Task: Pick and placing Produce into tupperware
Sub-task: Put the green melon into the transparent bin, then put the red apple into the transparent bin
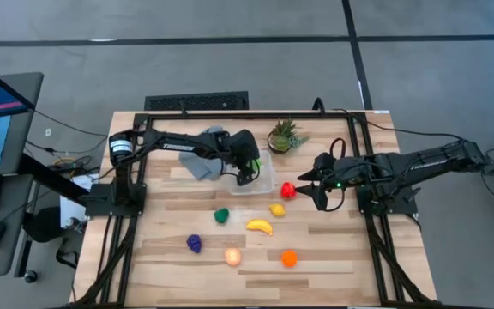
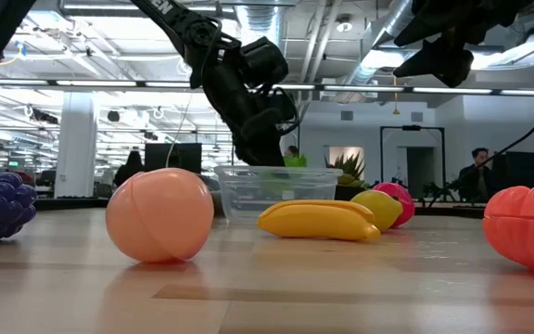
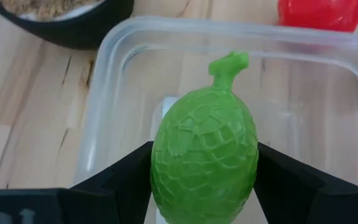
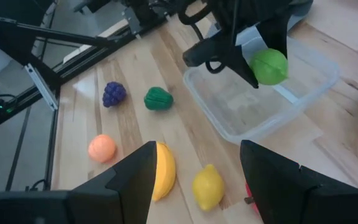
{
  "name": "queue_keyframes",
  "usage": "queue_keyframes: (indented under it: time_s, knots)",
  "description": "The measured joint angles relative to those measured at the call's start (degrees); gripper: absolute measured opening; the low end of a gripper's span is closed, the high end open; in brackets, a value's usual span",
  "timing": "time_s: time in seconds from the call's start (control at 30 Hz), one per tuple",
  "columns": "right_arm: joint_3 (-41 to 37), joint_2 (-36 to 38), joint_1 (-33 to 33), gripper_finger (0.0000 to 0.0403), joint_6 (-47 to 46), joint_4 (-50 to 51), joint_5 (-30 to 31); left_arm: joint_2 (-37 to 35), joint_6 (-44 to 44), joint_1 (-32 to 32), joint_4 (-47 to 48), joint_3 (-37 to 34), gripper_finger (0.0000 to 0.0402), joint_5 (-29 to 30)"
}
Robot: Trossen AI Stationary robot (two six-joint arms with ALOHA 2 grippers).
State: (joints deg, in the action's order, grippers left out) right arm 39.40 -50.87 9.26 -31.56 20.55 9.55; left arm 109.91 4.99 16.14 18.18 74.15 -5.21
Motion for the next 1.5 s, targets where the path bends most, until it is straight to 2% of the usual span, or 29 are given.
queue_keyframes:
  time_s: [0.7,0.87,1.13,1.23,1.5]
  knots:
    - [0.0,0.0,0.0,0.0255,-1.0,-0.1,0.0,0.0,1.9,0.4,2.0,0.0,0.0233,0.9]
    - [0.0,0.0,0.0,0.0255,-1.0,-0.1,0.0,0.0,1.4,0.6,1.7,0.0,0.0233,-2.2]
    - [0.0,0.0,0.0,0.0255,-1.0,-0.2,0.0,0.0,0.8,0.6,1.7,0.0,0.0234,-2.7]
    - [0.0,0.0,0.0,0.0255,-1.0,-0.1,0.0,0.0,0.3,0.6,1.7,0.0,0.0246,-3.4]
    - [0.0,0.0,0.0,0.0255,-1.0,0.0,0.0,0.0,0.2,0.6,1.9,0.0,0.0307,-2.9]
